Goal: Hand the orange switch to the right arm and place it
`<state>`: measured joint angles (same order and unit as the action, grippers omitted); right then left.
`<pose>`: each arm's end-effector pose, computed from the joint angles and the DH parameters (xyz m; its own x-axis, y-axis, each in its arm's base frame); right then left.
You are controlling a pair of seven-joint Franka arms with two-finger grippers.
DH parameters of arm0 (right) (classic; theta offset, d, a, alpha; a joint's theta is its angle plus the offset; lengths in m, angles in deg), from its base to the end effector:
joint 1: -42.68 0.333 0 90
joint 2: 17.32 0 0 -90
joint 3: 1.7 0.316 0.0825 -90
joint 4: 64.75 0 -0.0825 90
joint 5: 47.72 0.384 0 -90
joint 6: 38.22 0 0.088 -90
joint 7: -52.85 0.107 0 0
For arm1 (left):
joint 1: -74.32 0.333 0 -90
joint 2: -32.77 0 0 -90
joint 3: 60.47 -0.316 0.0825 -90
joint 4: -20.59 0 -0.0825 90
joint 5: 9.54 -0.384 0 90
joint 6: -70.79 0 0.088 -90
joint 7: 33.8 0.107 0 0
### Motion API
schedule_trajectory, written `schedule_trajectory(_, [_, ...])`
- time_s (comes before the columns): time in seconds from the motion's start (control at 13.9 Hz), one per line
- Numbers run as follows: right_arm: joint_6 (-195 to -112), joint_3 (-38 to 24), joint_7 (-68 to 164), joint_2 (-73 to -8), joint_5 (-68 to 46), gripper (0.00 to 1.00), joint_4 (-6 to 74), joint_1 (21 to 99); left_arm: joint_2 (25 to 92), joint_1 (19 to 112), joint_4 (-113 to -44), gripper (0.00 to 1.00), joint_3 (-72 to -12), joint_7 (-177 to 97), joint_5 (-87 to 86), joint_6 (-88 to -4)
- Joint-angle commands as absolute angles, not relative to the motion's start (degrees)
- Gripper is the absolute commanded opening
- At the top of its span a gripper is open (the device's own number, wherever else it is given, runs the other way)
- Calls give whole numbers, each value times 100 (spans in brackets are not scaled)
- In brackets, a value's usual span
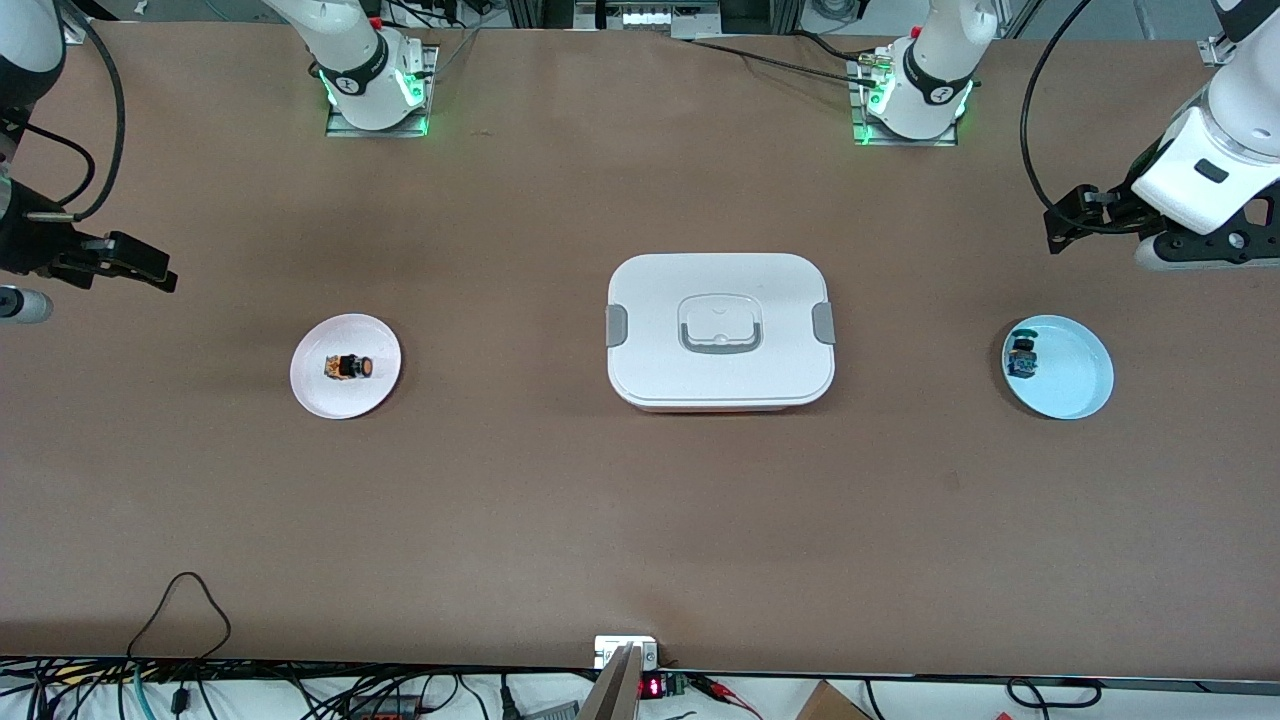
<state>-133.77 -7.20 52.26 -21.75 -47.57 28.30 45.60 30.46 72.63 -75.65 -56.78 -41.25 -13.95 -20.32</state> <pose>0.5819 -0.0241 0.5638 0.9988 -0.0349 -0.0334 -0.0348 -0.9994 0.0045 0.5394 -0.0433 0.5971 0.9987 0.0345 -0.0386 0.0311 -0.9959 -0.0850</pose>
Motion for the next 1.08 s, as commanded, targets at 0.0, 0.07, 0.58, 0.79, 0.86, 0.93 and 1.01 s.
schedule_trajectory(0.0, [-13491, -688, 5276, -1697, -4842, 100, 3325, 4515, 3128, 7265, -7380, 100, -5678, -4153, -1324, -1894])
schedule_trajectory(0.07, [-13342, -688, 5276, -1697, -4842, 100, 3203, 4523, 3128, 7265, -7380, 100, -5678, -4153, -1324, -1894])
schedule_trajectory(0.58, [-12762, -688, 4942, -1714, -4816, 100, 2762, 4506, 3128, 7265, -7380, 100, -5678, -4153, -1324, -1885])
schedule_trajectory(0.79, [-12646, -715, 4960, -1714, -4789, 100, 2736, 4506, 3128, 7265, -7380, 100, -5678, -4153, -1324, -1885])
schedule_trajectory(0.86, [-12646, -706, 4977, -1714, -4798, 100, 2684, 4506, 3128, 7265, -7380, 100, -5678, -4153, -1324, -1885])
schedule_trajectory(0.93, [-12638, -706, 4960, -1723, -4807, 100, 2631, 4506, 3128, 7265, -7380, 100, -5687, -4153, -1324, -1885])
schedule_trajectory(1.01, [-12638, -706, 4951, -1723, -4807, 100, 2630, 4506, 3128, 7265, -7380, 100, -5678, -4153, -1324, -1885])
